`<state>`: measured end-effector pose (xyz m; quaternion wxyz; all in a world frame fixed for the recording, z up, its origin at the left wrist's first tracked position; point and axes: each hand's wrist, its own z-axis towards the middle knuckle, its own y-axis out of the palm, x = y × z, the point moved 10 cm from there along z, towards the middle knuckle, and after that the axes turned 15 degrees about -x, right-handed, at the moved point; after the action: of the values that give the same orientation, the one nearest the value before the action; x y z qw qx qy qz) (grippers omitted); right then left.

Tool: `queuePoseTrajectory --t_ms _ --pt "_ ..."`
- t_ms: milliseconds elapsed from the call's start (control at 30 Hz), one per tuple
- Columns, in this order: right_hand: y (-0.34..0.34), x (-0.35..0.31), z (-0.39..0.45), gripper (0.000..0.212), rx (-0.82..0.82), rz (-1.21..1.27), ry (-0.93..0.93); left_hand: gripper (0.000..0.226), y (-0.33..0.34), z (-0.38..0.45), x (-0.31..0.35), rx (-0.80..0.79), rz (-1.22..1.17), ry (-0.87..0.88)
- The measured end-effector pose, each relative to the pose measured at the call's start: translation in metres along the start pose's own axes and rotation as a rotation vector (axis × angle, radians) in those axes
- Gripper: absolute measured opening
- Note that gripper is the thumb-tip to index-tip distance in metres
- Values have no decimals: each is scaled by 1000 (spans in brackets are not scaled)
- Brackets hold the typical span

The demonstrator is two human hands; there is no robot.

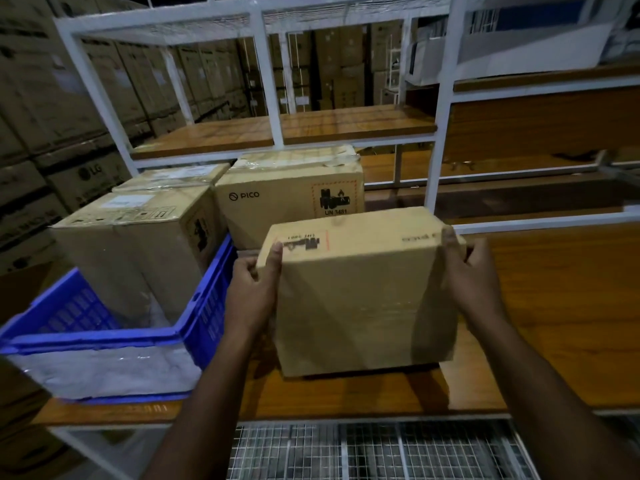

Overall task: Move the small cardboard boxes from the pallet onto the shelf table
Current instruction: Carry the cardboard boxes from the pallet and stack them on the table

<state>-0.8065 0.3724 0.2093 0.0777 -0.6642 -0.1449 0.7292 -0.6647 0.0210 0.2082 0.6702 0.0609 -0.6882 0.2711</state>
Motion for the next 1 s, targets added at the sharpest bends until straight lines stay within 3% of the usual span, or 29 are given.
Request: queuePoseTrajectory --t_ms 300,367,533,800,1000 --pt "6 23 -3 42 -143 -52 137 84 7 7 -22 -152 110 -159" --pt "12 17 9 49 -219 -109 175 84 7 19 -19 -242 162 -222" --pt "30 2 38 65 -381 -264 247 59 20 36 -11 -401 204 -333" --pt "34 18 58 73 -375 -339 323 34 26 49 -16 -394 229 -310" --pt "32 22 61 67 -367 -327 310 33 26 52 -16 -398 244 -296"
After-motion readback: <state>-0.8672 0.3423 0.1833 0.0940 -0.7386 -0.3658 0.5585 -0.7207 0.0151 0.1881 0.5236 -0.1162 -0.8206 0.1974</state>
